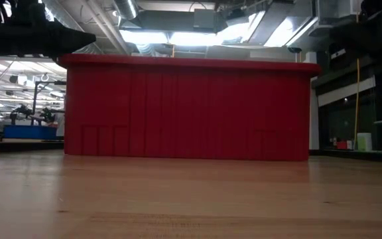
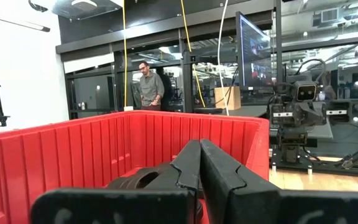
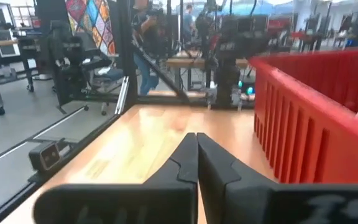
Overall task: Pick and place slides into bin
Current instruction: Return to Home Position
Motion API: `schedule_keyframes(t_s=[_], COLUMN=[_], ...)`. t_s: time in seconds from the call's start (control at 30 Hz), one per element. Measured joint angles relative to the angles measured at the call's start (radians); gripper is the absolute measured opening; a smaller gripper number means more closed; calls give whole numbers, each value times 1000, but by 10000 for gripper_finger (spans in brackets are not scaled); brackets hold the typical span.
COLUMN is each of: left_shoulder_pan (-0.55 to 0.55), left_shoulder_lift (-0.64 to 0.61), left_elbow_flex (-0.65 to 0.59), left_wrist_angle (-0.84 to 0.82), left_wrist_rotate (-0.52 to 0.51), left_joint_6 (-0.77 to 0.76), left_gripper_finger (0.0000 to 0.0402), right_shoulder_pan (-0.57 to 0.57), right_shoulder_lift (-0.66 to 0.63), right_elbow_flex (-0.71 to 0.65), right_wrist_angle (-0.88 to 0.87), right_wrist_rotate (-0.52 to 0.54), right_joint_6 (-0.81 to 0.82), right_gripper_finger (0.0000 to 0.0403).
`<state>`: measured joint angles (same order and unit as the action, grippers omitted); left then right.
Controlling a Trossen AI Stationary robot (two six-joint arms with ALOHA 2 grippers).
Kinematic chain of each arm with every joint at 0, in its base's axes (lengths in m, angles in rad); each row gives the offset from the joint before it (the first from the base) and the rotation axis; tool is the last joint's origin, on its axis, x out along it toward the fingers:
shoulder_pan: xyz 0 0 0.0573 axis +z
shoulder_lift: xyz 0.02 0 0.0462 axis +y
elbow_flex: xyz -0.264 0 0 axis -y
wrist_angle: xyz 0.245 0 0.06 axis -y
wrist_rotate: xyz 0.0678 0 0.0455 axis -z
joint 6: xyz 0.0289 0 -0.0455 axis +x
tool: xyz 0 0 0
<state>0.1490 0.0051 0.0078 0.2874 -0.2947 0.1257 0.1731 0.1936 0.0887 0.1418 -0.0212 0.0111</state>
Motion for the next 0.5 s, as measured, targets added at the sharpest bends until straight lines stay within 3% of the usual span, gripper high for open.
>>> schedule_keyframes(t_s=[0.2,0.5], left_shoulder_pan=[0,0], left_shoulder_lift=[0,0], left_elbow_flex=[0,0], left_wrist_angle=[0,-1], left_wrist_rotate=[0,0], left_joint_6=[0,0], left_gripper_finger=[6,4], right_shoulder_pan=[12,11], right_shoulder_lift=[0,-1], right_elbow_flex=[0,-79], right_wrist_angle=[-4,59], right_wrist_rotate=[5,99], right_joint_6=[-20,-45], right_gripper_finger=[5,5])
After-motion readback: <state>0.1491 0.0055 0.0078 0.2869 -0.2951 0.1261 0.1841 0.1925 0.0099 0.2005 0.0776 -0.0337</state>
